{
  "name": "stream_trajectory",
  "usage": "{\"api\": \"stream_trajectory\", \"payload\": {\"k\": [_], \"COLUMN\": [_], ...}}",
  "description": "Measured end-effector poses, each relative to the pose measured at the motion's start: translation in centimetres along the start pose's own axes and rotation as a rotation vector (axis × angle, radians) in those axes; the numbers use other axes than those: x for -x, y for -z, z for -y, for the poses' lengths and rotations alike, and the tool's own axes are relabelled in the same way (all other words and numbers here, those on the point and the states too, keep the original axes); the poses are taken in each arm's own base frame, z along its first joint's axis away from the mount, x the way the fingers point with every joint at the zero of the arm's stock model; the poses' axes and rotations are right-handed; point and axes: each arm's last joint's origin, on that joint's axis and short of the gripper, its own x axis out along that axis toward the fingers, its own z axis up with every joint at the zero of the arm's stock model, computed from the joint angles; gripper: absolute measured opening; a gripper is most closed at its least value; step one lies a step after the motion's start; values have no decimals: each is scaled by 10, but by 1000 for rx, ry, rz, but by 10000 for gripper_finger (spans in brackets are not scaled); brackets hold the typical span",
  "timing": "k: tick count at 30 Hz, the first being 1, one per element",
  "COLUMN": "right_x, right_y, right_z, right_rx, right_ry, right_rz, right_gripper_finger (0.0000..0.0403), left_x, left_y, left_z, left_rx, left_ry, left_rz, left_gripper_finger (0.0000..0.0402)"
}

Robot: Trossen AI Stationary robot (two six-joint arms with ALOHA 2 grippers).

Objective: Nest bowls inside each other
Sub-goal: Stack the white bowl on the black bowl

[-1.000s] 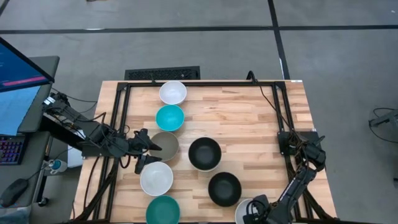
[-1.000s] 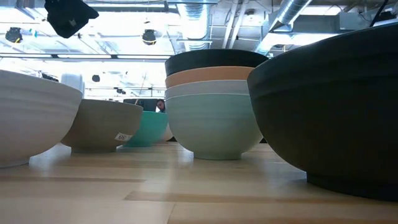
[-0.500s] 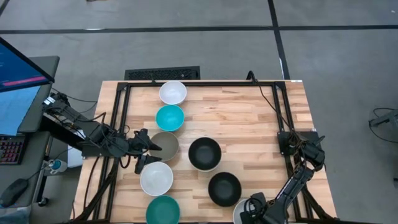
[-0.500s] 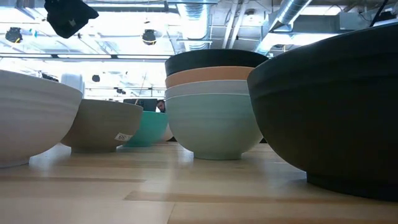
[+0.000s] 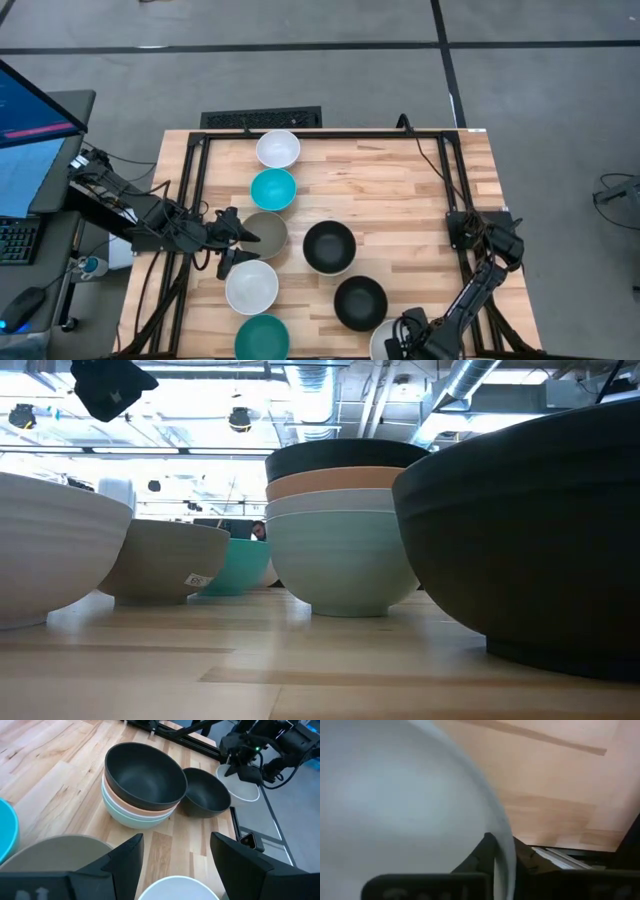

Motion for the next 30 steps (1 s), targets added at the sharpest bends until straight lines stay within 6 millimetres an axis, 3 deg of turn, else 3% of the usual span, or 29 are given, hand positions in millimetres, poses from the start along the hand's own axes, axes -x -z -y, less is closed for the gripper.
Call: {"api": "stream_trajectory", "payload": {"k": [7,11,17,24,30], "right_x": [26,55,101,143,161], "right_y": [-10,-17,-37,-84,-142], "right_z": [19,34,47,45,20], "right_rx": [-13,-10,-2,-64,-68], "right_ry": [40,3,-190,-427,-499], "right_rz": [37,30,35,198,338], "right_gripper_finger": [32,16,17,20,17], "left_x": [0,0,0,0,0], "left_y": [0,0,0,0,0], "left_z": [0,0,0,0,0], "left_rx": [15,27,37,37,37], "left_ry": [0,0,0,-5,-8], "left_rz": [0,0,0,4,6], "left_gripper_finger": [222,222,222,222,222]}}
